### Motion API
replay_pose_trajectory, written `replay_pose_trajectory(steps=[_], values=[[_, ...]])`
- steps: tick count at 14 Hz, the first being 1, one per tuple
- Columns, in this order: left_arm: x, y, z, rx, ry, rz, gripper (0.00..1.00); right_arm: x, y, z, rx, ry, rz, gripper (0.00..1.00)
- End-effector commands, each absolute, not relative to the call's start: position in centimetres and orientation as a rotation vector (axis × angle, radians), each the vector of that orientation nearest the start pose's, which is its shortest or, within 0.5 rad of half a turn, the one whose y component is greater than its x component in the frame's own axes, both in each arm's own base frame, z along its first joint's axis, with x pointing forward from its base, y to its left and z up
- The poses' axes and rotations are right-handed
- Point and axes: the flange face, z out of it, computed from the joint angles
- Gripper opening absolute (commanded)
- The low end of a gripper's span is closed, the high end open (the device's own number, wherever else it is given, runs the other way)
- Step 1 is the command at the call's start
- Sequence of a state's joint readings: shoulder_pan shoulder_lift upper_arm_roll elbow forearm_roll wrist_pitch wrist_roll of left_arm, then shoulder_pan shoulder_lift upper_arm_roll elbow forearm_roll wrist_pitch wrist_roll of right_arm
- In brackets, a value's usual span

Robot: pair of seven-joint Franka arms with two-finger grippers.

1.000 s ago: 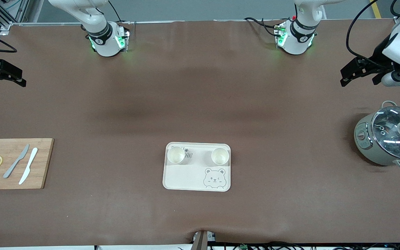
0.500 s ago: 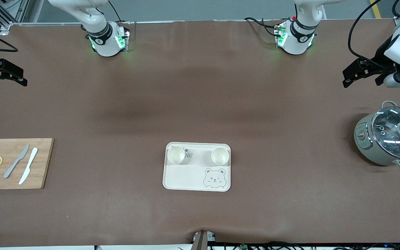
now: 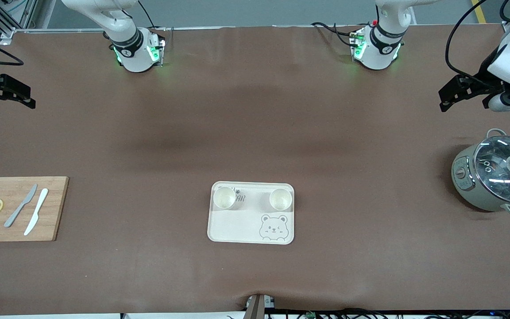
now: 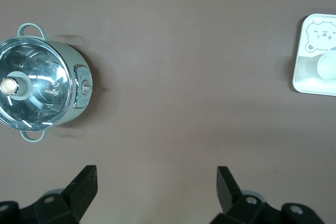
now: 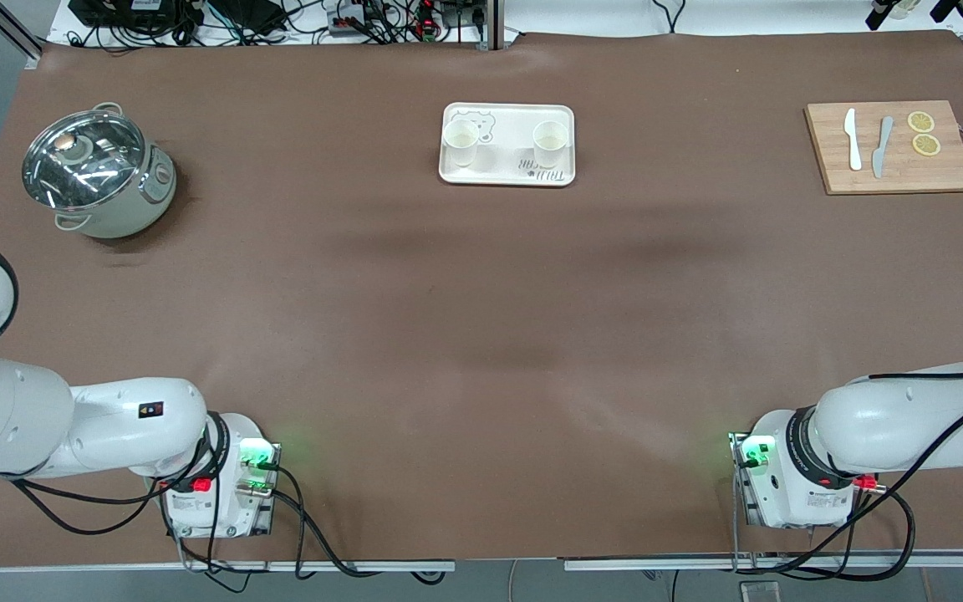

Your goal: Place white IKEA cup upright on tray with both arms

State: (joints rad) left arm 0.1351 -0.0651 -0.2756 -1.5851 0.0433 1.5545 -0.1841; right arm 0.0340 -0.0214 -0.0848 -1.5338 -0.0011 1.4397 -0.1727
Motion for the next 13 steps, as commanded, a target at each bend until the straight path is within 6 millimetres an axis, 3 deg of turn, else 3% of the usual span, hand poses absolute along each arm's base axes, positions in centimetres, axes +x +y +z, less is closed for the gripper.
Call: replay_pose_trajectory(steps=[1, 13], values=[[52.75, -7.55, 65.58, -3.061, -0.071, -0.071, 1.0, 52.76, -2.75, 65.1, -3.134, -0.212, 0.102, 1.0], [52.7, -7.46, 65.28, -3.06, -0.075, -0.06, 1.0, 52.73, -2.03, 65.12, -3.134, -0.241, 0.11, 1.0]])
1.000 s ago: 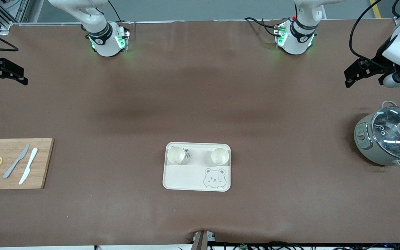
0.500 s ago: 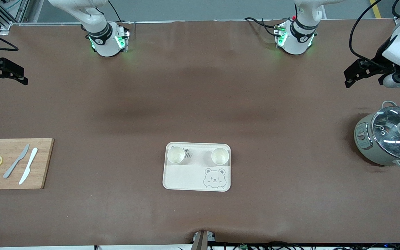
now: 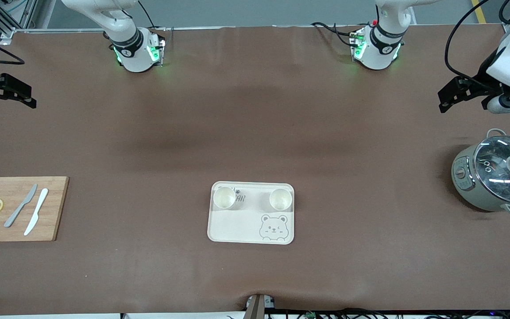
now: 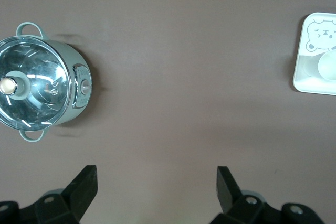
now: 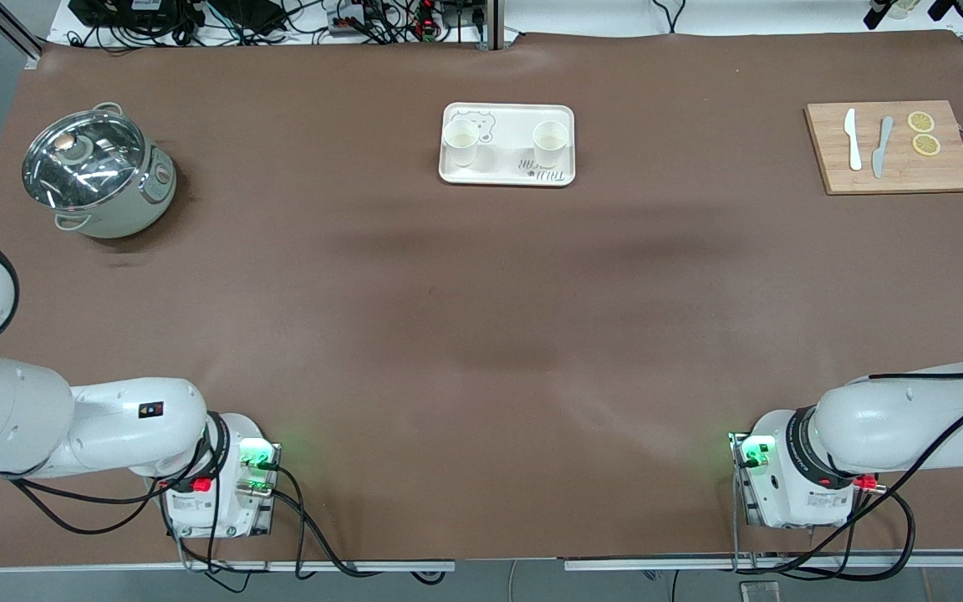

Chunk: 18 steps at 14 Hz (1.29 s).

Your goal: Place white IKEA cup upright on tray with both arms

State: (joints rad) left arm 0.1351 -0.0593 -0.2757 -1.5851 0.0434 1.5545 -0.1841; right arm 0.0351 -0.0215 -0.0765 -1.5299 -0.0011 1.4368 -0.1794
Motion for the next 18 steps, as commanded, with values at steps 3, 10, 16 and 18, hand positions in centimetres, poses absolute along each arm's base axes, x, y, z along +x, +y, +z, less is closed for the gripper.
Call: replay_pose_trajectory(steps=[3, 10, 16, 18], values=[[52.7, -7.6, 65.4, -3.059, -0.076, -0.063, 1.0, 52.8, -0.7, 65.1, -3.132, -0.279, 0.11, 1.0], [53.0, -7.7, 64.9, -3.043, -0.089, -0.059, 1.0, 52.9, -1.1, 65.2, -3.141, -0.269, 0.099, 1.0], [53.3, -7.8, 64.8, -3.009, -0.062, -0.073, 1.0, 52.8, -3.1, 65.2, -3.145, -0.209, 0.095, 1.0], [53.3, -7.7, 65.1, -3.009, -0.062, -0.082, 1.0, 52.8, -3.2, 65.1, -3.145, -0.207, 0.1, 1.0]])
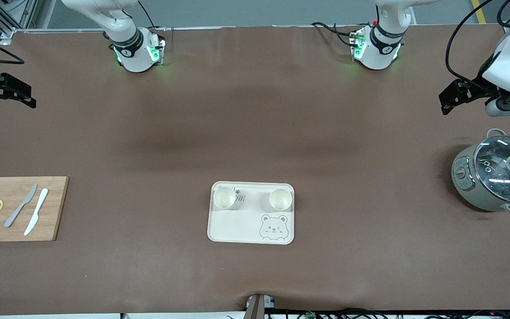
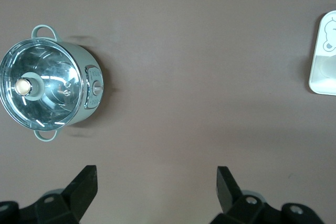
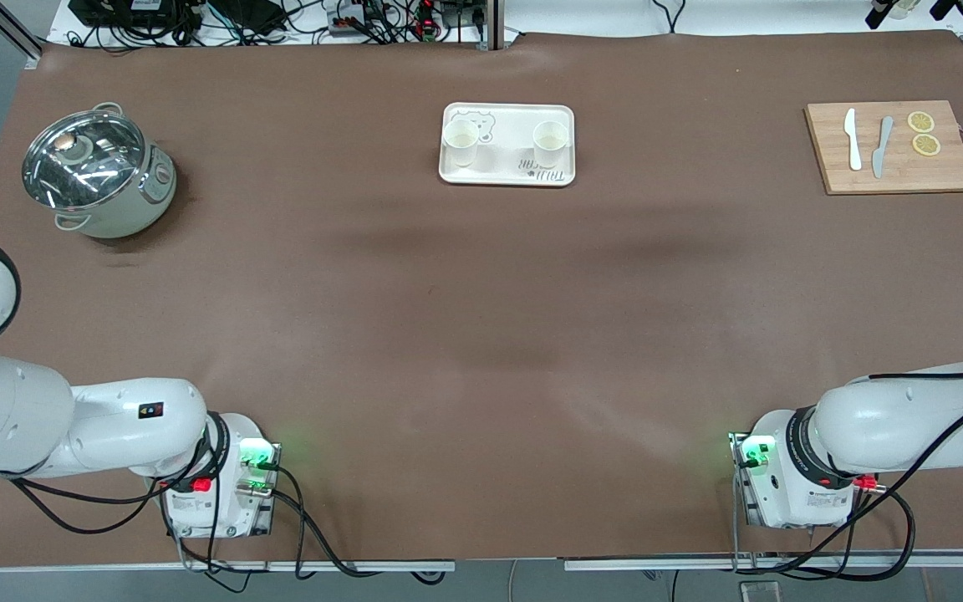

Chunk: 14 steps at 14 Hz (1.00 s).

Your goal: Place white IKEA cup upright on tray with both arms

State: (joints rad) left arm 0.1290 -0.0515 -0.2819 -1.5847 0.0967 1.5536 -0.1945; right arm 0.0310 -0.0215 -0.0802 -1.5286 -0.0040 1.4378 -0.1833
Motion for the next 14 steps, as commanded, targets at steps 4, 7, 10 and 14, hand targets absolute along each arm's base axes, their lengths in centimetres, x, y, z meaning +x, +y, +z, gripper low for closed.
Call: replay_pose_trajectory(steps=[4, 7, 10, 14], values=[[54.5, -7.6, 65.7, -3.021, -0.05, -0.106, 1.0, 52.9, -3.3, 65.0, -3.145, -0.202, 0.1, 1.0], [54.6, -7.4, 65.6, -3.022, -0.05, -0.101, 1.0, 52.9, -3.4, 65.0, -3.145, -0.199, 0.1, 1.0], [54.5, -7.6, 65.6, -3.031, -0.048, -0.099, 1.0, 52.8, -3.9, 65.0, -3.145, -0.183, 0.107, 1.0], [54.4, -7.8, 65.5, -3.035, -0.043, -0.087, 1.0, 52.8, -4.2, 65.0, -3.144, -0.173, 0.104, 1.0]])
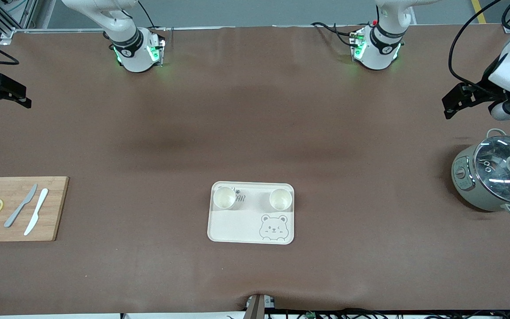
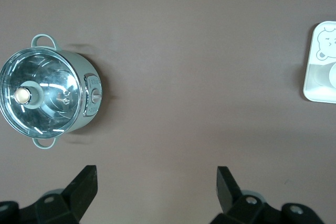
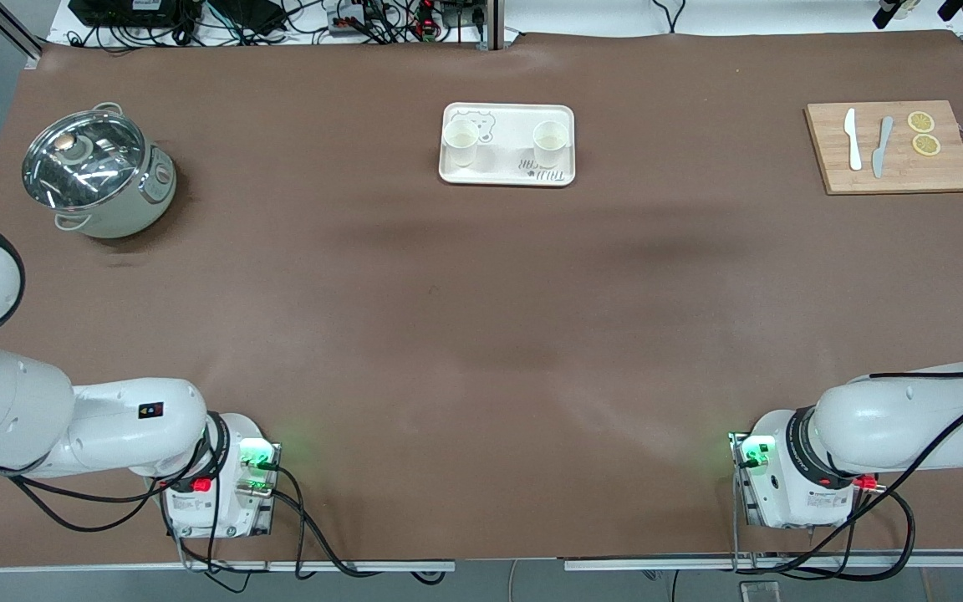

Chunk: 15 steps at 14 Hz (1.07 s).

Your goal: Place white IKEA cup upright on tray with both arms

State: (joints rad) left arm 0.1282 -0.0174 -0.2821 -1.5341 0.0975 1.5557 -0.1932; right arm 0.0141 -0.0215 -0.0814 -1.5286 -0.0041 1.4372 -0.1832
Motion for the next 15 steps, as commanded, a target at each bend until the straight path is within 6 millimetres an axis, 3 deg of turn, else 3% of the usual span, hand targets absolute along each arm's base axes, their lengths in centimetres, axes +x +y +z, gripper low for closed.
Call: replay_pose_trajectory(steps=[1, 15], values=[[54.32, -7.75, 65.62, -3.04, -0.045, -0.088, 1.0, 52.82, -4.28, 64.87, -3.144, -0.171, 0.109, 1.0], [54.55, -7.44, 65.17, -3.105, -0.079, -0.06, 1.0, 52.78, -4.41, 64.85, -3.14, -0.166, 0.113, 1.0]])
